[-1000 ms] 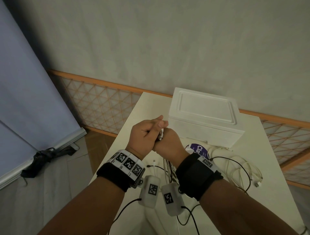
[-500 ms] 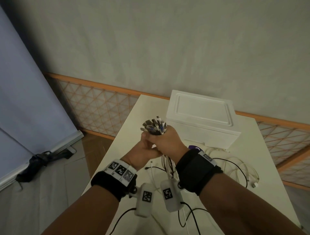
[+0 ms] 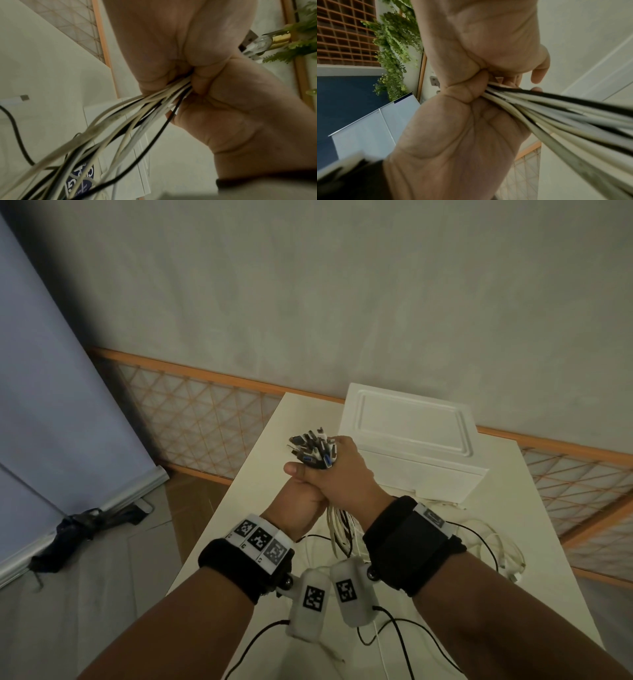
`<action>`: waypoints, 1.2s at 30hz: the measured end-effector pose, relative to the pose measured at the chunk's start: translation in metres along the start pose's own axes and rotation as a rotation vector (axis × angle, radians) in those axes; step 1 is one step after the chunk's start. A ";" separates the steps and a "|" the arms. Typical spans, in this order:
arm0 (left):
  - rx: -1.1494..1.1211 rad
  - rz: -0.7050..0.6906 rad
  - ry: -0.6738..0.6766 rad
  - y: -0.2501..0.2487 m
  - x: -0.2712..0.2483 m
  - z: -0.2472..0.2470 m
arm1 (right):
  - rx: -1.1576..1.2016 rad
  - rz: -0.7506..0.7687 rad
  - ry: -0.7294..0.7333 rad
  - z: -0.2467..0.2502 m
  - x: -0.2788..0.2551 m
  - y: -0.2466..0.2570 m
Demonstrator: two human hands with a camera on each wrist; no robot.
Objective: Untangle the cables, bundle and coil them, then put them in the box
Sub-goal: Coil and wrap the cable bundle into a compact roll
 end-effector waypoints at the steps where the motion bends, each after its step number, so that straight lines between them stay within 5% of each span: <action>1: -0.068 0.001 0.015 -0.001 -0.001 -0.002 | -0.015 0.016 -0.002 -0.001 0.002 -0.003; 5: -0.299 0.038 0.077 -0.004 0.002 -0.002 | 0.088 0.098 0.119 -0.001 0.004 -0.007; 9: -0.499 0.024 0.105 -0.010 0.002 0.005 | 0.407 -0.081 0.375 0.004 -0.011 -0.022; 12: -0.582 0.013 0.099 -0.015 0.007 0.017 | 0.307 -0.149 0.488 0.004 -0.027 -0.034; 19: -0.523 0.186 -0.134 0.000 0.009 0.060 | -0.185 -0.193 0.418 0.026 -0.022 -0.037; 21: -0.293 0.122 -0.294 -0.001 0.008 0.077 | -0.377 -0.135 0.480 0.037 -0.019 -0.033; 23: 0.415 -0.186 -0.402 -0.016 0.000 0.077 | -0.507 -0.120 0.569 0.040 -0.016 -0.030; 25: 0.902 -0.494 -0.045 -0.026 -0.009 0.044 | -0.601 -0.111 0.657 0.036 -0.014 -0.024; 27: 1.004 -0.439 0.314 -0.015 -0.011 0.014 | -0.620 -0.085 0.713 0.029 -0.013 -0.014; 31: 0.989 -0.465 0.139 0.000 0.000 0.004 | -0.649 0.045 0.726 0.025 -0.018 -0.001; 36: 1.138 -0.414 0.063 -0.004 0.006 0.000 | -0.495 -0.063 0.632 0.048 -0.025 -0.014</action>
Point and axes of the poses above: each hand's wrist, its own x-axis towards the middle knuckle, its own z-axis out of the back of the hand, y = z × x, the point moved 2 cm from there along x, towards the middle knuckle, and after that the axes turned 4 degrees about z, right-handed, at the moved point
